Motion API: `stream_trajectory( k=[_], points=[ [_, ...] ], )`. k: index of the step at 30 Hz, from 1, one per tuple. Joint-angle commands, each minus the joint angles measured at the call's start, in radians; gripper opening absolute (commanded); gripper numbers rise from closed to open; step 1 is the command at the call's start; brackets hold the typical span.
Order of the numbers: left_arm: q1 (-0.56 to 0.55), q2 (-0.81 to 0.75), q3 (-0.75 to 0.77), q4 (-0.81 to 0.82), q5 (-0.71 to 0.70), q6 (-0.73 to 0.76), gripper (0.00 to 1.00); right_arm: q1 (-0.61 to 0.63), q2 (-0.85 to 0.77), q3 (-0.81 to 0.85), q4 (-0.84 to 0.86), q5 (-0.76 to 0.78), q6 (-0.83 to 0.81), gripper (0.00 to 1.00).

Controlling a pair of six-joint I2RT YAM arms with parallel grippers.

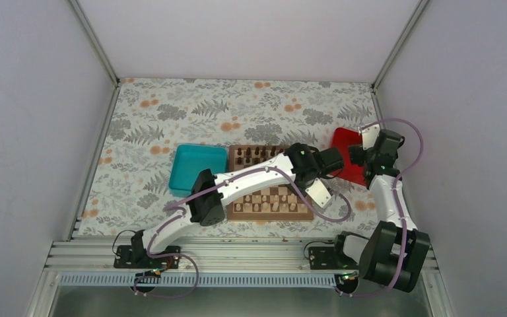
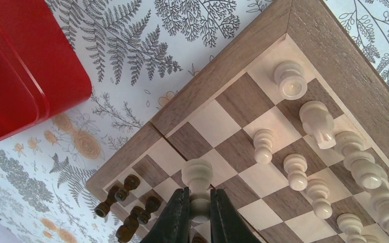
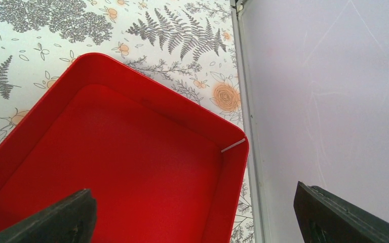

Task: Set up the chess pieces on the board
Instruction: Place the chess piece on the chessboard.

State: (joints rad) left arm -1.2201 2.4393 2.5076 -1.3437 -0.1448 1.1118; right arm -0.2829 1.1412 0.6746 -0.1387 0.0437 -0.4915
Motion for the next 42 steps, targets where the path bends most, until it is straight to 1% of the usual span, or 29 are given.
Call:
stream_trajectory(
  k=[1,11,13,21,37,42],
  points=[
    [-0.006,0.043,0.028,-0.012,0.013,0.029,0.03,-0.016,-0.007,0.024,-0.004,-0.030,0.018,1.00],
    [-0.005,0.096,0.041,-0.012,0.003,0.039,0.03,-0.015,-0.009,0.019,-0.013,-0.058,0.014,1.00],
    [-0.034,0.103,0.046,-0.012,0.004,0.041,0.03,-0.015,-0.009,0.019,-0.013,-0.061,0.015,1.00],
    [-0.051,0.113,0.049,-0.012,0.019,0.048,0.03,-0.015,-0.006,0.016,-0.016,-0.073,0.012,1.00],
    [-0.041,0.105,-0.024,-0.014,0.006,0.046,0.03,-0.015,-0.006,0.011,-0.024,-0.089,0.009,1.00],
    [-0.039,0.109,-0.022,-0.013,-0.001,0.045,0.03,-0.016,-0.006,0.010,-0.027,-0.096,0.008,1.00]
  ],
)
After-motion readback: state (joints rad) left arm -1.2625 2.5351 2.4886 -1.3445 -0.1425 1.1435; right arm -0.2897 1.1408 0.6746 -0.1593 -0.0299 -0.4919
